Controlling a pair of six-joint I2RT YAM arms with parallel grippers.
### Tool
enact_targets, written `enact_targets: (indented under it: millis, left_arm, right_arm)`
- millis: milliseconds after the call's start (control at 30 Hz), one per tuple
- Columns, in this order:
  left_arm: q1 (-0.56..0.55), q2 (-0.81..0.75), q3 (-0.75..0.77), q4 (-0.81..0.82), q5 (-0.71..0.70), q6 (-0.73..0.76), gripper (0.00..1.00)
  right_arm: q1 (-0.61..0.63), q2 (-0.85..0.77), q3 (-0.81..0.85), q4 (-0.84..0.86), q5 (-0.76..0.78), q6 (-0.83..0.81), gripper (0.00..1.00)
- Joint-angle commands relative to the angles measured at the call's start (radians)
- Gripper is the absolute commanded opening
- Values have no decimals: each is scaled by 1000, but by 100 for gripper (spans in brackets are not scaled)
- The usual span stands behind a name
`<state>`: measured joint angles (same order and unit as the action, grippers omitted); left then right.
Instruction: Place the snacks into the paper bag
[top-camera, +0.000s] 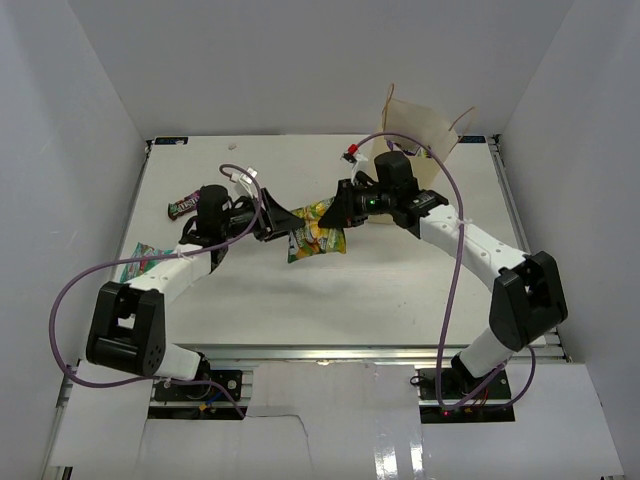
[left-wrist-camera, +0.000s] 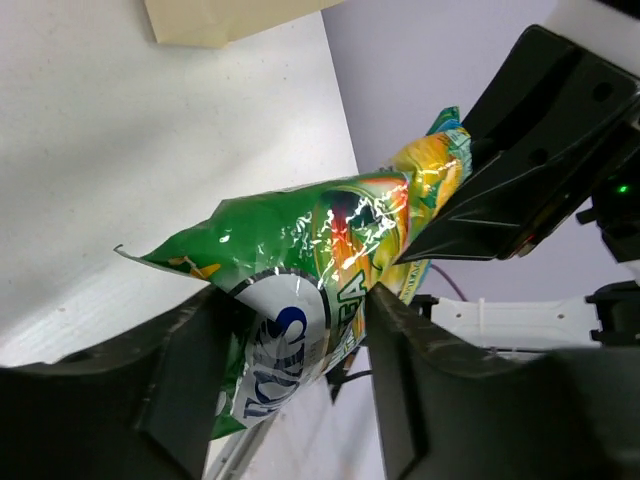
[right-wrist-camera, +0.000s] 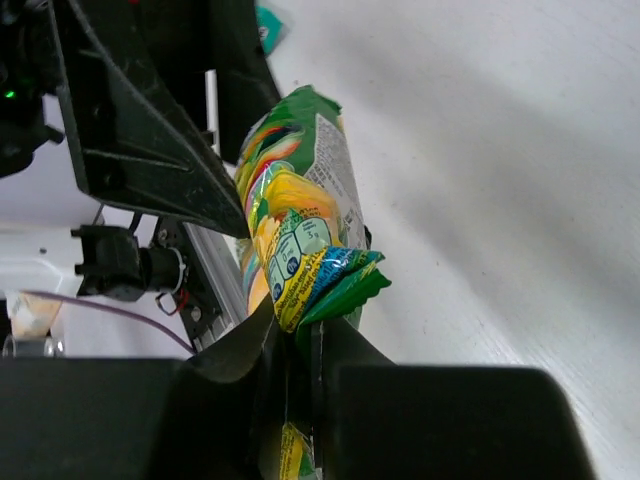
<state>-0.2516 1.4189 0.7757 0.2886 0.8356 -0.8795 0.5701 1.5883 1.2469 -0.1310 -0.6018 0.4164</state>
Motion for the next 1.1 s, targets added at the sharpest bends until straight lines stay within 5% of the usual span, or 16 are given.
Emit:
enact_targets:
  millis: [0, 233, 400, 700, 900, 1067]
  left_arm:
    - [-3, -130, 30, 63, -7, -19, 69]
    - [87, -305, 244, -326, -318, 250, 98]
    - [136, -396, 214, -437, -377, 324, 98]
    - [155, -468, 77, -422, -374, 304, 98]
    - [158, -479, 86, -465, -385, 335, 98]
    - [163, -491, 62, -471, -388, 340, 98]
  right_arm:
    - [-12, -86, 83, 68, -163, -74, 8]
    - [-255, -194, 356, -41, -164, -275, 8]
    - [-352, -234, 609, -150, 103, -430, 8]
    - [-354, -193, 625, -127, 549, -637, 8]
    - [-352, -166, 504, -76, 672, -642, 8]
    - [-352, -130, 457, -81, 611, -605, 8]
